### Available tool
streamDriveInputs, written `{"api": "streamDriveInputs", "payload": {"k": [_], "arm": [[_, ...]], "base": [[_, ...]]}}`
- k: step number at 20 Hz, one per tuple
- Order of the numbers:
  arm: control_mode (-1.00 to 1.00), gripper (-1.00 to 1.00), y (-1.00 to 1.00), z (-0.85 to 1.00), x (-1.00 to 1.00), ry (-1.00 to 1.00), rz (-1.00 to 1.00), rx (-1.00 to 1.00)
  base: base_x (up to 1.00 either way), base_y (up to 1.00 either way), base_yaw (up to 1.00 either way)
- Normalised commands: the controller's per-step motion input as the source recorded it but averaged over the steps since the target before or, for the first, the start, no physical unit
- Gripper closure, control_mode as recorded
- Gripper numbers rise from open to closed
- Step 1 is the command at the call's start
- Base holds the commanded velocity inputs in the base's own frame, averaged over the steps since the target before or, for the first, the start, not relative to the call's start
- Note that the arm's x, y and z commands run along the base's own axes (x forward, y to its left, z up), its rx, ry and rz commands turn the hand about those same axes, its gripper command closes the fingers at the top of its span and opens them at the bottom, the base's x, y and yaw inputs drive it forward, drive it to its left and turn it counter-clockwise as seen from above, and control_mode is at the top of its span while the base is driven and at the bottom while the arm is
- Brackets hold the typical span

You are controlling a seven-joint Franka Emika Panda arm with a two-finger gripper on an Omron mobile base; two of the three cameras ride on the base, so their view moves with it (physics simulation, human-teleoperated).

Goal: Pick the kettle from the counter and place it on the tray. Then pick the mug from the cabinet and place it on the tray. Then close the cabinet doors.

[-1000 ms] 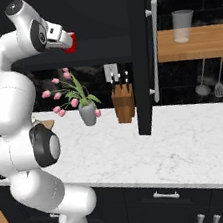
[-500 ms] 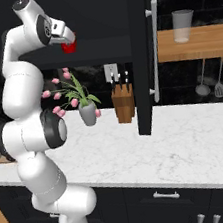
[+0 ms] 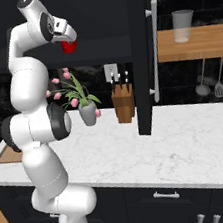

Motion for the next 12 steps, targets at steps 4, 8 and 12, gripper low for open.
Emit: {"api": "streamDriveInputs", "payload": {"k": [4,8,12], "arm": [[-1.00,-1.00,0.00,-0.01,0.00,0.00,-0.05,0.00],[-1.00,-1.00,0.00,-0.10,0.00,0.00,-0.09,0.00],[-1.00,-1.00,0.00,-0.21,0.00,-0.02,-0.09,0.00]], "base": [[0.00,0.00,0.00],[0.00,0.00,0.00],[0.00,0.00,0.00]]}}
